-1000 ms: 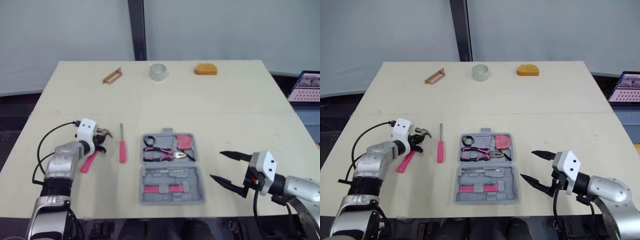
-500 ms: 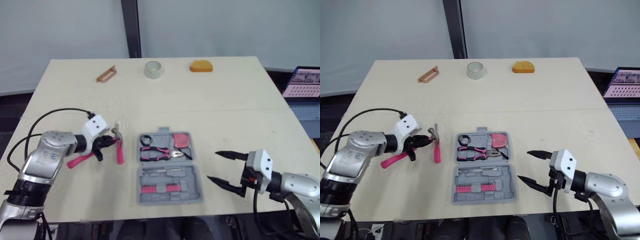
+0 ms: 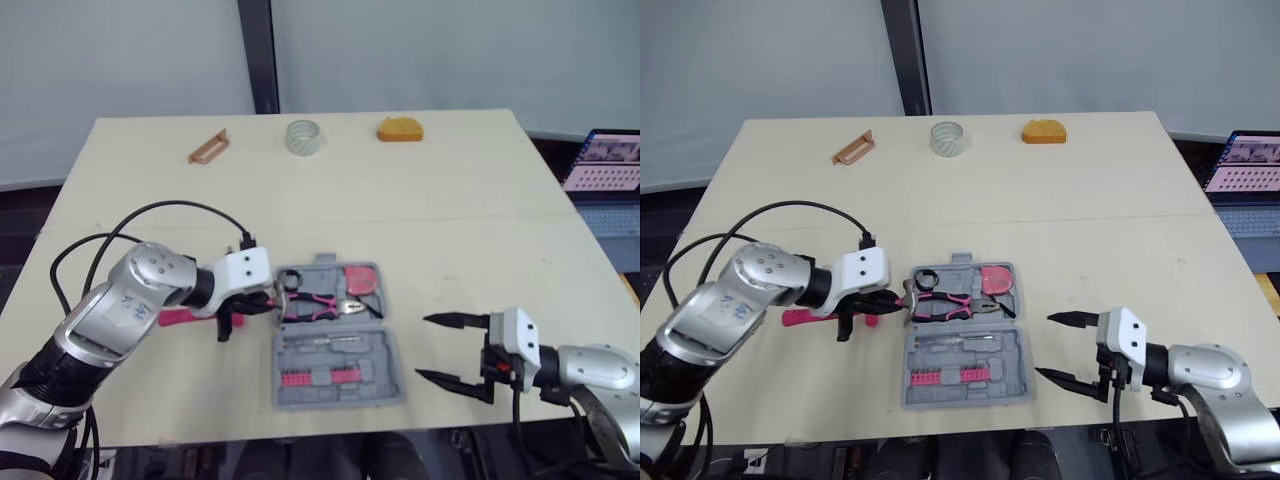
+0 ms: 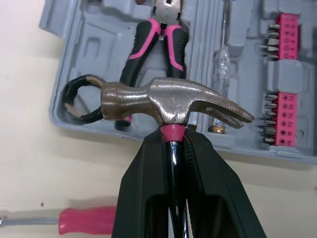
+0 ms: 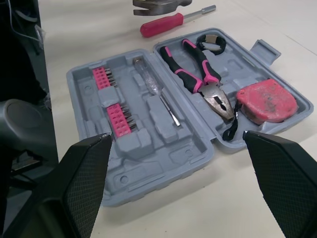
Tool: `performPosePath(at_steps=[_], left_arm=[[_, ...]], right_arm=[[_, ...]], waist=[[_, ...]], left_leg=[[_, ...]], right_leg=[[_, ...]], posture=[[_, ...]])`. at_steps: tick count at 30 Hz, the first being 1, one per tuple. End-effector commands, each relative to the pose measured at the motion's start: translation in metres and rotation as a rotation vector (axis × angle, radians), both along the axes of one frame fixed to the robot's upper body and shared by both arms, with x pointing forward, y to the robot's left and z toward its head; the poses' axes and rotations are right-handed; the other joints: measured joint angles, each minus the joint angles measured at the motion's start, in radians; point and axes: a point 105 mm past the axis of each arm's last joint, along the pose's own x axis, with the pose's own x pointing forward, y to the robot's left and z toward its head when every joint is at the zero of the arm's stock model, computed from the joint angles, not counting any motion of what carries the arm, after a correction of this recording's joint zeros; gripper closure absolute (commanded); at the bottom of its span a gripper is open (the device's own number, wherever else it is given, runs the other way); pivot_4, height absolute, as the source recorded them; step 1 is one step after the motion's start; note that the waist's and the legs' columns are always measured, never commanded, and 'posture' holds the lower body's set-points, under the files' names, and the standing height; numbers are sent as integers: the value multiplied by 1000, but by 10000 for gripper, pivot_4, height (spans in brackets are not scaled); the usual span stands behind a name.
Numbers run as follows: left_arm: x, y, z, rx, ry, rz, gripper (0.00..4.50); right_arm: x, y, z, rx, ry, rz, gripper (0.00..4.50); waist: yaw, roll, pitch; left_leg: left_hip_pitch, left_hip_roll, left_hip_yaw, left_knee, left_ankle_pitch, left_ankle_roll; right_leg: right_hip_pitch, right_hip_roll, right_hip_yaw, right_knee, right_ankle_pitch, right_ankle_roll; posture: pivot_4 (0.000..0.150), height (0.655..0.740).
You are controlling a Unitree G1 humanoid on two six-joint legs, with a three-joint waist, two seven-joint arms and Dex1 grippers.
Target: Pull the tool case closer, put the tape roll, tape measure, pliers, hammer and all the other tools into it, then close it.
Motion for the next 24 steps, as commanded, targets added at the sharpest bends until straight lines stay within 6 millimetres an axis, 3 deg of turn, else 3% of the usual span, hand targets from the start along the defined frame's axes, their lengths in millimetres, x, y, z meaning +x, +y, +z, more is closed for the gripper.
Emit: performPosePath(at_steps=[1, 11, 18, 24], left_arm=[[-9, -20, 7, 25, -35, -103, 44685], [-13, -64, 3, 91, -66, -243, 44685], [-8, -92, -3, 104, -88, -269, 44685], [-18, -124, -8, 71, -26, -272, 44685]], right_arm=[[-3, -1, 5, -16, -25, 19, 0], [-8, -7, 2, -36, -11, -7, 0], [-11, -12, 0, -59, -7, -16, 0], [-12, -23, 0, -84, -5, -42, 0]], waist=[[0, 0, 0], [1, 0, 0], [2, -1, 0], [15, -1, 1]], left_leg=[[0, 0, 0, 0, 0, 0], [0, 0, 0, 0, 0, 0], [0, 0, 0, 1, 0, 0], [0, 0, 0, 2, 0, 1]], right_leg=[[0, 0, 0, 0, 0, 0], [0, 0, 0, 0, 0, 0], [0, 0, 0, 0, 0, 0], [0, 0, 0, 0, 0, 0]], posture=[[1500, 7400], [1500, 7400], [1500, 7400], [1500, 7400]])
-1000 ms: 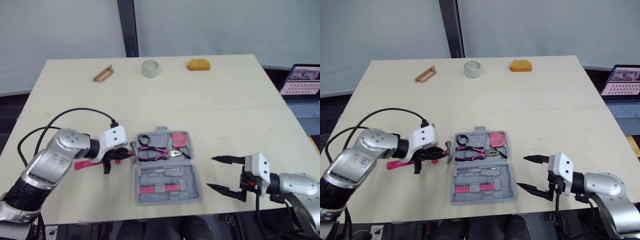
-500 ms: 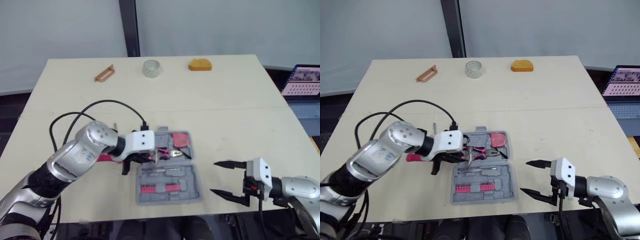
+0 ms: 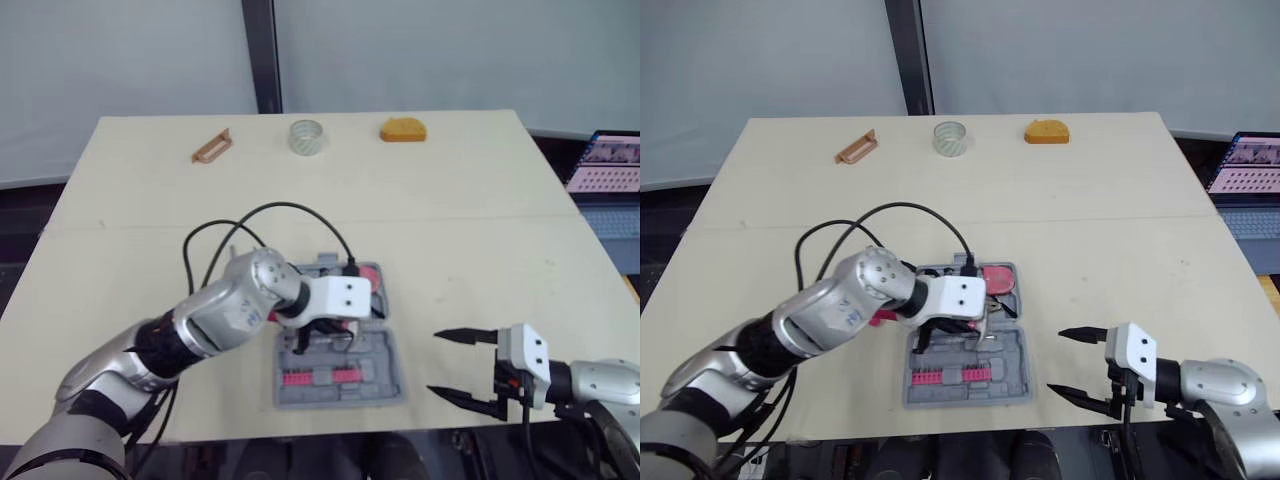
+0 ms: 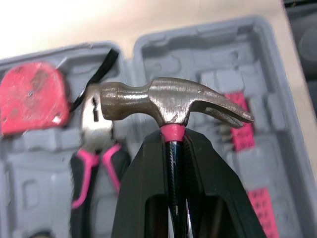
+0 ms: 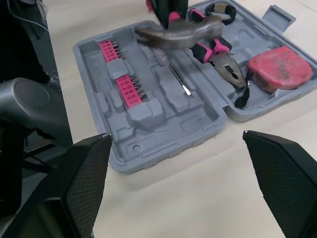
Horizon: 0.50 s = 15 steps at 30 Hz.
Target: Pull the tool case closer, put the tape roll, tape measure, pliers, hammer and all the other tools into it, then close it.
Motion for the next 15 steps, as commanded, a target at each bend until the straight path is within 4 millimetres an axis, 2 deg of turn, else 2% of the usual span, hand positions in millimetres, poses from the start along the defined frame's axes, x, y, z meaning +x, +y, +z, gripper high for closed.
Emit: performPosePath(at_steps=[1, 5, 10, 15], left_arm=[[-1, -11, 5, -5, -30, 0, 44685], [-3, -18, 4, 6, -59, -21, 44685], [-5, -27, 4, -16, -86, -20, 44685], [-12, -35, 1, -34, 31, 62, 44685]], right_arm=[[-1, -9, 7, -30, -35, -5, 0], [-1, -19, 6, -59, -29, -22, 0], [-1, -22, 5, -62, -28, -29, 0], [1, -22, 5, -61, -31, -34, 0]], waist=[[5, 0, 0], [6, 0, 0], [11, 0, 0], [12, 0, 0]], left_leg=[[0, 0, 0, 0, 0, 0], [0, 0, 0, 0, 0, 0], [0, 0, 0, 1, 0, 0], [0, 0, 0, 1, 0, 0]], right_leg=[[0, 0, 0, 0, 0, 0], [0, 0, 0, 0, 0, 0], [0, 0, 0, 0, 0, 0], [1, 0, 0, 0, 0, 0]], posture=[[1500, 7400], [1500, 7400], [1500, 7400], [1500, 7400]])
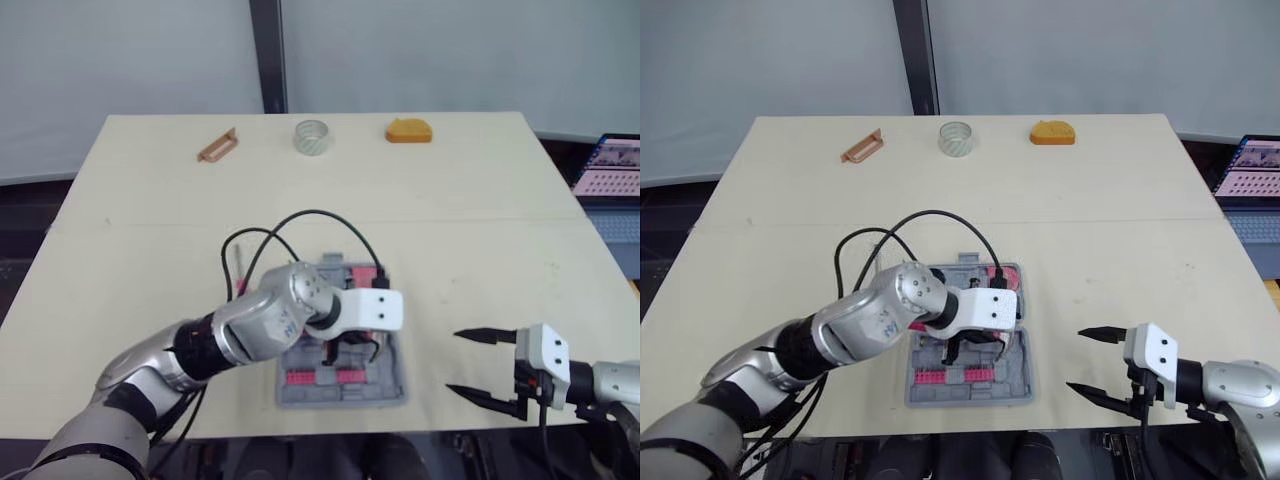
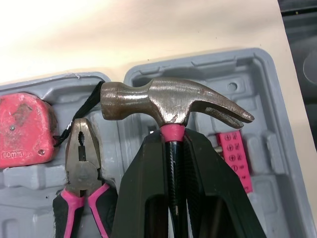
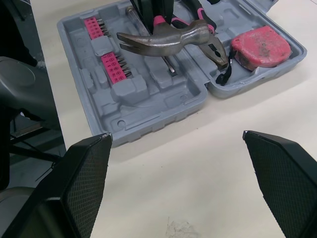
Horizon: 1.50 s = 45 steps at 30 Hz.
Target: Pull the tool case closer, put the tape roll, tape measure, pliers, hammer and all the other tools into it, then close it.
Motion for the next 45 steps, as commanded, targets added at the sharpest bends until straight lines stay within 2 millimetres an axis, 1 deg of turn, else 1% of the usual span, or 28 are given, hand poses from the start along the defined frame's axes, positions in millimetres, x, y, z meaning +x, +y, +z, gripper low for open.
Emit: performPosePath(at_steps=[1, 6, 11, 14, 21, 36, 45], left_arm=[[-8, -10, 10, -33, 46, 28, 44685], [-14, -10, 5, 30, 111, 62, 44685], [-10, -9, 2, 69, 79, 75, 44685], [-9, -10, 0, 73, 59, 67, 44685], [-9, -19, -5, 57, 52, 58, 44685], [-10, -30, -21, 59, 77, 93, 44685], [-9, -33, -32, 57, 87, 109, 44685]], right_arm=[[1, -2, 7, -9, -33, 6, 0], [0, -3, 7, -14, -30, 3, 0], [-3, -6, 9, -14, -28, -6, 0], [-5, -7, 10, -12, -25, -7, 0], [-6, -12, 14, -21, -21, -9, 0], [-7, -7, 13, -22, -27, -13, 0], [-8, -6, 14, -21, -27, -24, 0]], waist=[[0, 0, 0], [-1, 0, 0], [0, 0, 0], [0, 0, 0], [0, 0, 0], [0, 0, 0], [0, 0, 0]], left_leg=[[0, 0, 0, 0, 0, 0], [0, 0, 0, 0, 0, 0], [0, 0, 0, 0, 0, 0], [0, 0, 0, 0, 0, 0], [0, 0, 0, 1, 0, 0], [0, 0, 0, 1, 0, 0], [0, 0, 0, 1, 0, 0]], right_leg=[[0, 0, 0, 0, 0, 0], [0, 0, 0, 0, 0, 0], [0, 0, 0, 0, 0, 0], [0, 0, 0, 0, 0, 0], [0, 0, 0, 0, 0, 0], [0, 0, 0, 0, 0, 0], [0, 0, 0, 0, 0, 0]], posture=[[1500, 7400], [1500, 7400], [1500, 7400], [1500, 7400], [1500, 7400], [1500, 7400], [1500, 7400]])
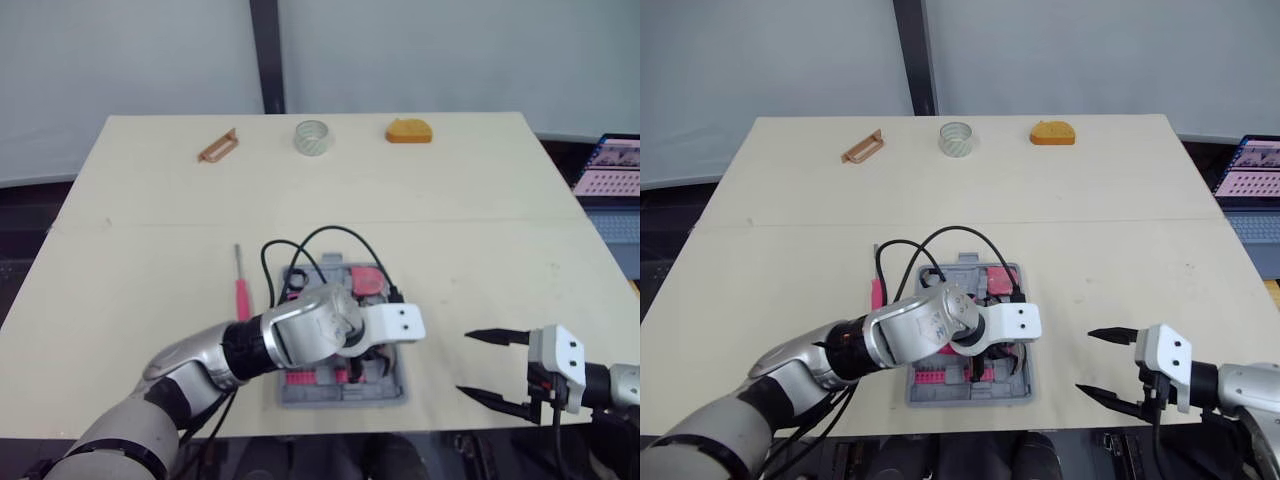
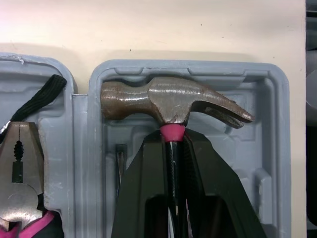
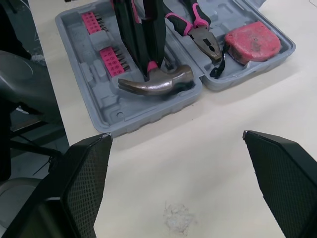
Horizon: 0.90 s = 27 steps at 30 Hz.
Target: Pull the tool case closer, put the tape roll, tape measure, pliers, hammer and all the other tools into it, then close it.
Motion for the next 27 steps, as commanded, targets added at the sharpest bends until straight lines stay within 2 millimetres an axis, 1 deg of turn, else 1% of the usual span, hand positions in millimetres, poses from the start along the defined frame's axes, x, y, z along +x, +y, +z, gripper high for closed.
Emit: performPosePath(at_steps=[1, 9, 19, 20, 22, 23, 24, 27], left_arm=[[-2, -10, 3, -39, -22, -24, 44685], [0, -15, 3, -57, -30, -9, 44685], [-7, -11, 2, -40, 17, -8, 44685], [-7, -11, 3, -41, 18, -7, 35187], [-5, -11, 5, -49, 24, 20, 28412], [-5, -10, 6, -56, 39, 40, 22909], [-5, -10, 8, -61, 53, 53, 18538], [-5, -10, 12, -66, 58, 65, 18538]], right_arm=[[-1, 2, 6, 9, -25, 0, 0], [-2, 3, 6, 10, -25, -6, 0], [-2, 2, 4, 14, -22, -8, 0], [-2, 2, 4, 14, -22, -8, 0], [-2, 3, 4, 15, -22, -6, 0], [-2, 3, 4, 16, -22, -5, 0], [-1, 3, 3, 17, -22, -5, 0], [-1, 3, 3, 19, -22, -3, 0]], waist=[[1, 0, 0], [1, 0, 0], [0, 0, 0], [0, 0, 0], [0, 0, 0], [0, 0, 0], [0, 0, 0], [-1, 0, 0]], left_leg=[[0, 0, 0, 0, 0, 0], [0, 0, 0, 1, 0, 0], [0, 0, 0, 1, 0, 0], [0, 0, 0, 1, 0, 0], [0, 0, 0, 1, 0, 0], [0, 0, 0, 1, 0, 0], [0, 0, 0, 1, 0, 0], [0, 0, 0, 1, 0, 0]], right_leg=[[0, 0, 0, 0, 0, 0], [0, 0, 0, 0, 0, 0], [0, 0, 0, 0, 0, 0], [0, 0, 0, 0, 0, 0], [0, 0, 0, 0, 0, 0], [0, 0, 0, 0, 0, 0], [0, 0, 0, 0, 0, 0], [0, 0, 0, 1, 0, 0]], posture=[[1500, 7400], [1500, 7400], [1500, 7400], [1500, 7400], [1500, 7400], [1500, 7400], [1500, 7400], [1500, 7400]])
